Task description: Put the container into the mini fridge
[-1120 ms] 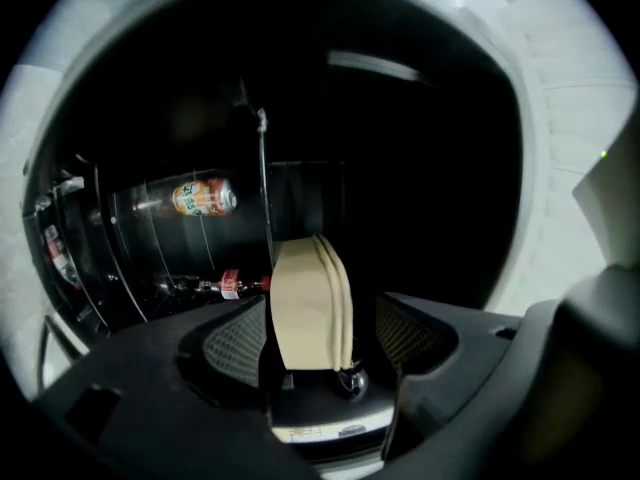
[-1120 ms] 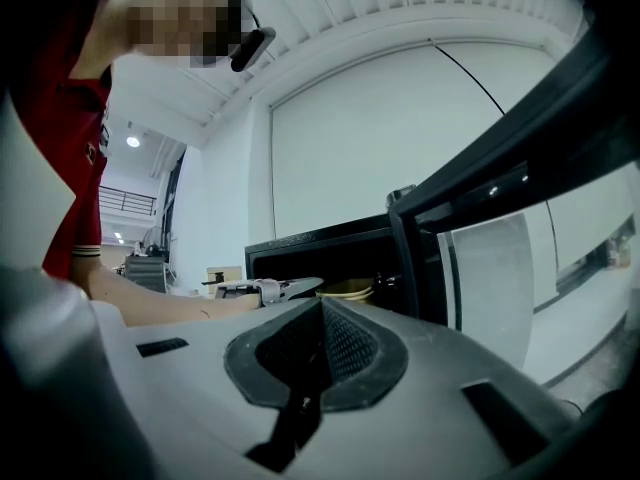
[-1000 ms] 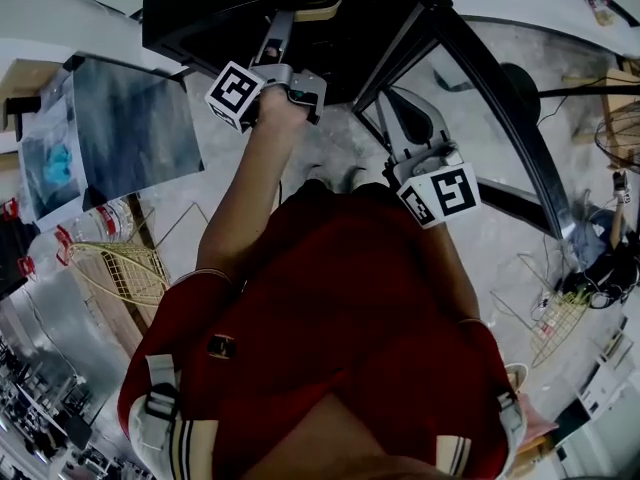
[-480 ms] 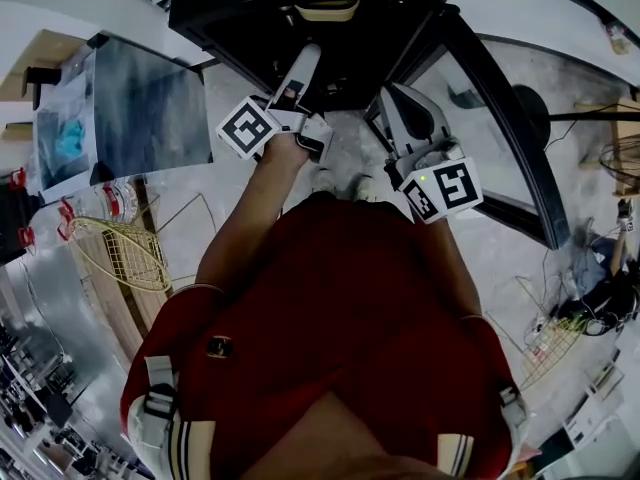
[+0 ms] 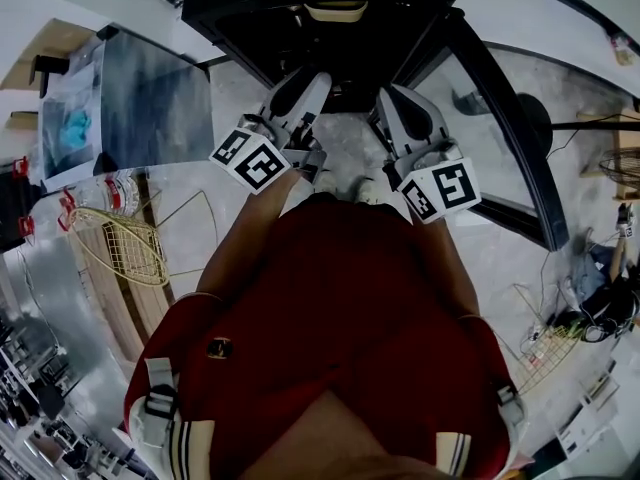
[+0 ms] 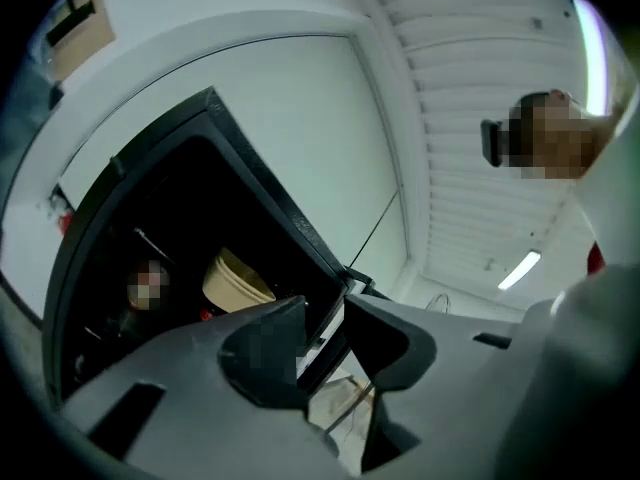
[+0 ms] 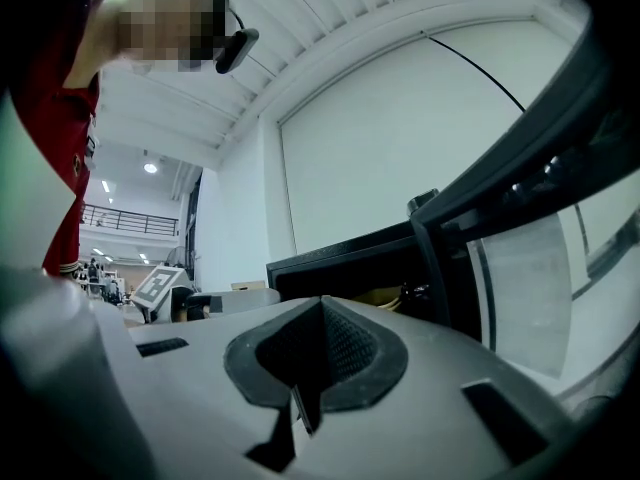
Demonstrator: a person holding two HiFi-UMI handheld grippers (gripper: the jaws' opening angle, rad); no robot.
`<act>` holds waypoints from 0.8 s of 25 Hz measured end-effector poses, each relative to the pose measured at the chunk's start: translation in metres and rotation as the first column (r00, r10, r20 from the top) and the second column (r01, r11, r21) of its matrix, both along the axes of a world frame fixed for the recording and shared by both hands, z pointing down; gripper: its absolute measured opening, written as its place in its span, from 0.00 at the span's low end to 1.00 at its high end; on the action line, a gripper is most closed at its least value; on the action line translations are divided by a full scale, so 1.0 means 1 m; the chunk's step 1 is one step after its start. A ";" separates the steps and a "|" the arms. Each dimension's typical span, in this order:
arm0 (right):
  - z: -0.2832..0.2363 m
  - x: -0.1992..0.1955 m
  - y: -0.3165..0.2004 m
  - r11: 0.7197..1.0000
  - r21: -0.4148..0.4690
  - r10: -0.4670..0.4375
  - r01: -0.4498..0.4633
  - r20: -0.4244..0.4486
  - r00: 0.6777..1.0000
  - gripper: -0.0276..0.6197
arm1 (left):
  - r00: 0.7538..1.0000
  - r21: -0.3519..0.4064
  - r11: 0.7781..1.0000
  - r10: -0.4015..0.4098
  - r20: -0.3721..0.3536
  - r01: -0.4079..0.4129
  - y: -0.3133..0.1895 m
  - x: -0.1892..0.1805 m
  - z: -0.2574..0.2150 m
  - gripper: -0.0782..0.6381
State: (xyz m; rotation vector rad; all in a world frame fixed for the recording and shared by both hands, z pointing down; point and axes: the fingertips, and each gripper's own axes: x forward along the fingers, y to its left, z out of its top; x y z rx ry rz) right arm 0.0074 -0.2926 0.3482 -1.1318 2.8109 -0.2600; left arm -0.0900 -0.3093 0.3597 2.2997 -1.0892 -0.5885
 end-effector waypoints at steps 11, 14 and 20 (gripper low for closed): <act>-0.007 -0.013 0.011 0.999 0.025 -0.032 0.033 -0.010 0.999 0.04 | 0.951 0.135 0.990 -0.004 0.308 -0.040 0.026 0.018 -0.011 0.12; -0.009 -0.017 0.014 0.999 0.036 -0.039 0.039 -0.013 0.999 0.04 | 0.927 0.159 0.987 -0.023 0.374 -0.040 0.029 0.019 -0.013 0.12; -0.011 -0.021 0.021 0.998 0.054 -0.043 0.045 -0.028 0.999 0.04 | 0.905 0.184 0.982 -0.042 0.423 -0.041 0.036 0.019 -0.016 0.12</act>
